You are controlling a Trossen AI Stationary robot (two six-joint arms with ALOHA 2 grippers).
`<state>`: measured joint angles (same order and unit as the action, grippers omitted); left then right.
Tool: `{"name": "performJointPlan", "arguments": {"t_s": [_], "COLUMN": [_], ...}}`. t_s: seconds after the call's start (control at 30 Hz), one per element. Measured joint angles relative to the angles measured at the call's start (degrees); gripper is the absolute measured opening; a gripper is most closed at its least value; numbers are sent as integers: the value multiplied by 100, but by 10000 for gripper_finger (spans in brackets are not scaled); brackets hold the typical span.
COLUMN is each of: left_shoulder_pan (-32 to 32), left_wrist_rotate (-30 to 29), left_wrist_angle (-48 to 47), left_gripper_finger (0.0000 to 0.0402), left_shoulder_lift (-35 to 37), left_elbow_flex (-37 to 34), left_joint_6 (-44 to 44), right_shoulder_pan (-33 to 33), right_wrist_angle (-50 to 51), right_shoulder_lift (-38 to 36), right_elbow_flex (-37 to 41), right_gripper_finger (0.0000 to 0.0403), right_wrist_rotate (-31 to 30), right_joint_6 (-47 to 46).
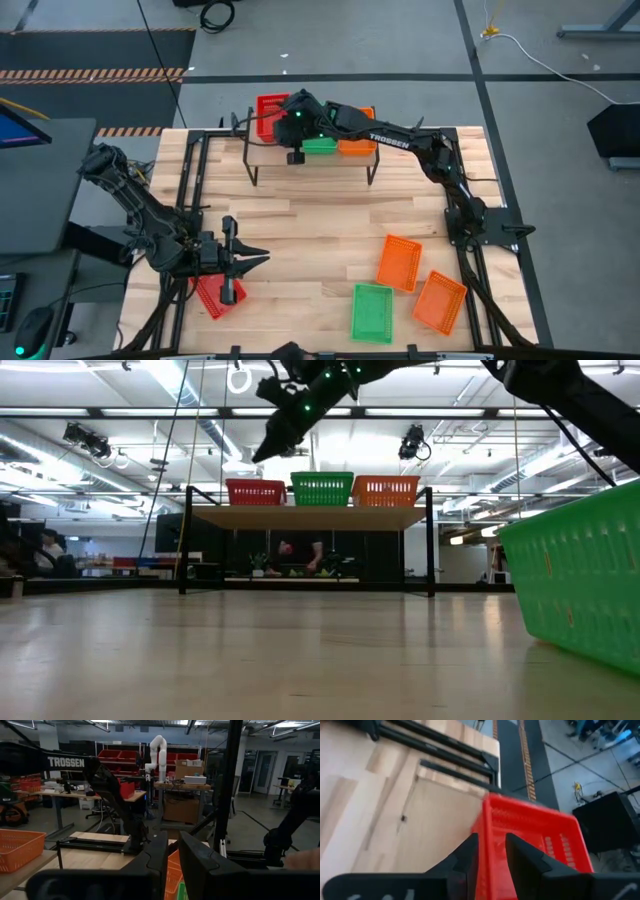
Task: Stack baskets on shelf by color
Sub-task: Adjust the stacked red baskets on the shelf
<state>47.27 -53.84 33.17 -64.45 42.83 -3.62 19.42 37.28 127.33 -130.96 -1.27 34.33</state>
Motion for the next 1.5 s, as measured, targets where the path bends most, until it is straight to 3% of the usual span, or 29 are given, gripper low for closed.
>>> {"name": "performJointPlan", "arguments": {"t_s": [0.2, 0.63, 1.5], "left_shoulder_pan": [2, 2, 2], "left_wrist_rotate": [0, 0, 0], "left_wrist_angle": [-4, -22, -25], "left_gripper_finger": [52, 51, 52], "left_shoulder_lift": [0, 0, 0], "left_elbow_flex": [0, 0, -1], "left_joint_6": [-3, 0, 2], "right_shoulder_pan": [214, 286, 288], "right_wrist_angle": [205, 128, 69], "right_shoulder_lift": [5, 19, 19], "right_elbow_flex": [2, 303, 389], "right_gripper_finger": [120, 217, 166], "right_wrist_rotate": [559, 556, 716], "right_joint_6": [-66, -364, -720]}}
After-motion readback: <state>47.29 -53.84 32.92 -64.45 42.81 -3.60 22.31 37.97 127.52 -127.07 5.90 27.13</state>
